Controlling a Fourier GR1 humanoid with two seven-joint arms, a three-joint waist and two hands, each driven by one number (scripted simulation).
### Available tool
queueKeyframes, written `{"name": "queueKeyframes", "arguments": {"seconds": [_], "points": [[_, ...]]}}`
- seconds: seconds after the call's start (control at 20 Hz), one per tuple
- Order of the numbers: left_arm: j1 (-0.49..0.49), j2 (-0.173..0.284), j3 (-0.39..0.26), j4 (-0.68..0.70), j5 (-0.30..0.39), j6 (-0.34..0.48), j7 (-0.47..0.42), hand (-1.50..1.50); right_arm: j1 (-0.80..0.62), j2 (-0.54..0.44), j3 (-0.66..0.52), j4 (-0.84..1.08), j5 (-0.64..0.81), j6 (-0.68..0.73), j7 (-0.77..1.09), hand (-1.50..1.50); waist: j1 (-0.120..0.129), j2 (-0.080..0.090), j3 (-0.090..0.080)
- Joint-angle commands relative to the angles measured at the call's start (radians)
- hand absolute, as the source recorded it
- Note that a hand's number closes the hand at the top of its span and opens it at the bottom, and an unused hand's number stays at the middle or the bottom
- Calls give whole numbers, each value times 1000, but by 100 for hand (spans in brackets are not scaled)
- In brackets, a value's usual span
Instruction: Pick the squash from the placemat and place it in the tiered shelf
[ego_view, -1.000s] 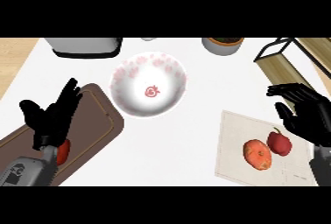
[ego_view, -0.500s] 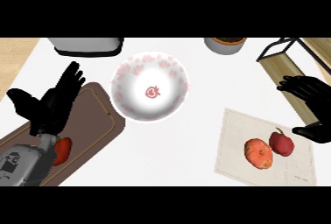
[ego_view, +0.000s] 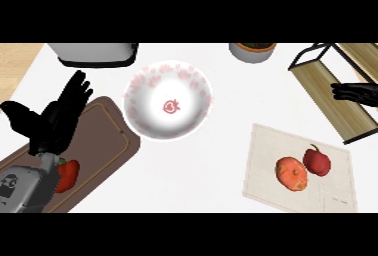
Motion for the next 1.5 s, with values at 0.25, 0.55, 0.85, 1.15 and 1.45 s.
{"name": "queueKeyframes", "arguments": {"seconds": [0.25,0.55,0.85,1.15,1.45], "points": [[-23,-3,13,30,-6,-9,2,0,-14,-96,126,-370,525,-193,-10,-150,-16,0,1],[-67,5,75,84,9,-74,14,0,65,31,208,-463,648,-247,144,-150,-7,4,-1],[32,-21,52,-1,-37,-56,-17,0,225,27,294,-535,901,-342,150,-150,-3,1,0],[30,4,121,-3,-18,-119,3,0,276,7,249,-533,1008,-344,128,-150,-4,2,0],[-33,-82,95,39,-109,-80,30,0,307,77,275,-537,1135,-322,127,-150,-9,3,0]]}}
